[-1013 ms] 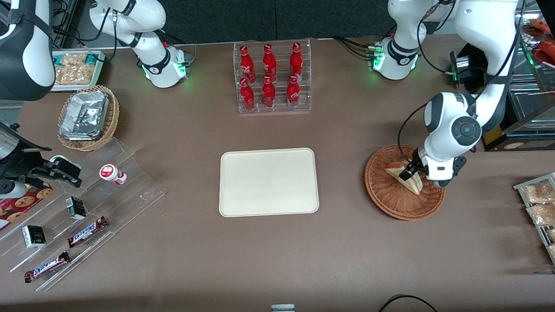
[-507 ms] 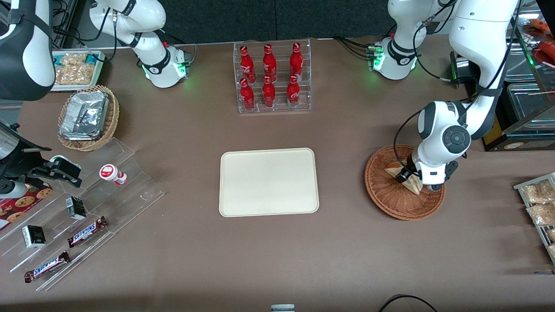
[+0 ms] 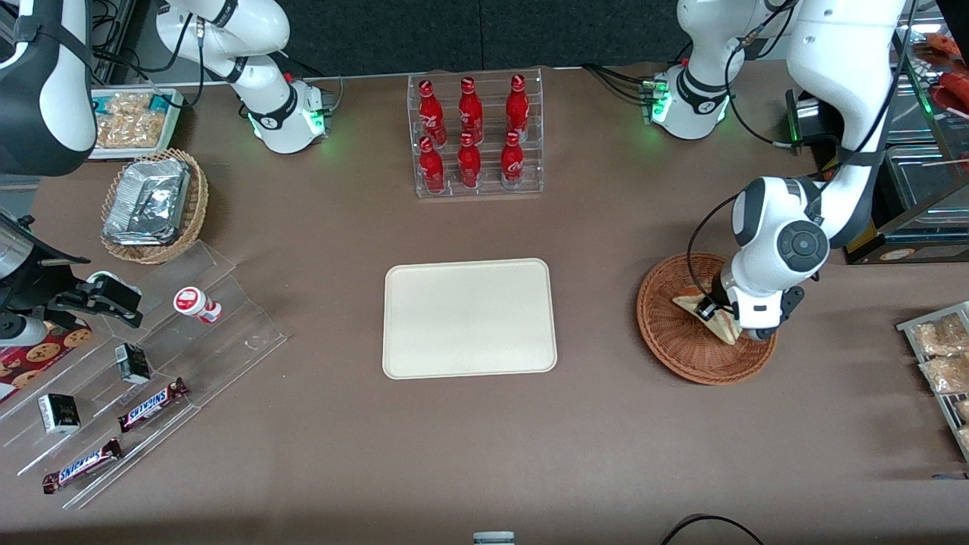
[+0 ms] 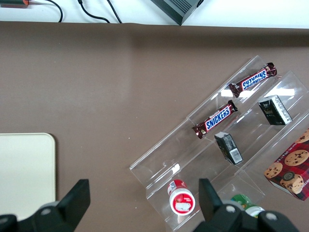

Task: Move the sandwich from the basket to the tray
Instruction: 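Lift the sandwich and carry it over the cream tray, then lower the sandwich onto the tray and open the left gripper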

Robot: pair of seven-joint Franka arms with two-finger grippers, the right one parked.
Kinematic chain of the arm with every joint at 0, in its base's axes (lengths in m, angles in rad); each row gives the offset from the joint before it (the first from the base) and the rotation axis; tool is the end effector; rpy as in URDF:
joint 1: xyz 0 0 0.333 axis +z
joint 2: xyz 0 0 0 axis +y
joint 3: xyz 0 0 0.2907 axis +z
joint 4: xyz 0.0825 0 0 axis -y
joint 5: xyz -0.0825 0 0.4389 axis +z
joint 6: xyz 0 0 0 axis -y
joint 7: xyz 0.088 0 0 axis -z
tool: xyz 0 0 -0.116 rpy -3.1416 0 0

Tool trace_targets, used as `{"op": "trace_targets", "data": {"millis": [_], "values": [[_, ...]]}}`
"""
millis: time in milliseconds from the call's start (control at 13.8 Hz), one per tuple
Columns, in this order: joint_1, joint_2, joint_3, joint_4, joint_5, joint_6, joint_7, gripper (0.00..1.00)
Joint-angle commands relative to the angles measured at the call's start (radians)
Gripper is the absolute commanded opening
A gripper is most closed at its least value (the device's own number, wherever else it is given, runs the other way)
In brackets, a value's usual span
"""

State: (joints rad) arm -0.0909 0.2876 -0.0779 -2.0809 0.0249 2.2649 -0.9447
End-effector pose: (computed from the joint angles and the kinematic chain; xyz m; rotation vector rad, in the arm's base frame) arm 0.5942 -0.1013 0.2079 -2.8668 -1.1468 0.1377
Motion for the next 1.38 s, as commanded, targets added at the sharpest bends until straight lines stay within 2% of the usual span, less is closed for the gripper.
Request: {"op": "trace_targets", "data": {"millis": [0, 217, 507, 651, 724, 868, 1086, 1303], "values": [[-0.015, -0.008, -0.103, 0.219, 0.013, -0.244, -0.11, 0.13], [-0.094, 0.04, -0.177, 0.444, 0.007, -0.418, -0.238, 0.13], [-0.309, 0.166, -0.175, 0.593, 0.032, -0.413, -0.29, 0.15], [-0.424, 0.258, -0.175, 0.7, 0.136, -0.423, -0.296, 0.14], [-0.453, 0.292, -0.175, 0.732, 0.156, -0.421, -0.287, 0.14], [-0.48, 0.343, -0.177, 0.775, 0.159, -0.406, -0.254, 0.15], [-0.51, 0.413, -0.175, 0.789, 0.161, -0.27, -0.044, 0.22], [-0.535, 0.507, -0.174, 0.817, 0.164, -0.151, -0.013, 0.24]]}}
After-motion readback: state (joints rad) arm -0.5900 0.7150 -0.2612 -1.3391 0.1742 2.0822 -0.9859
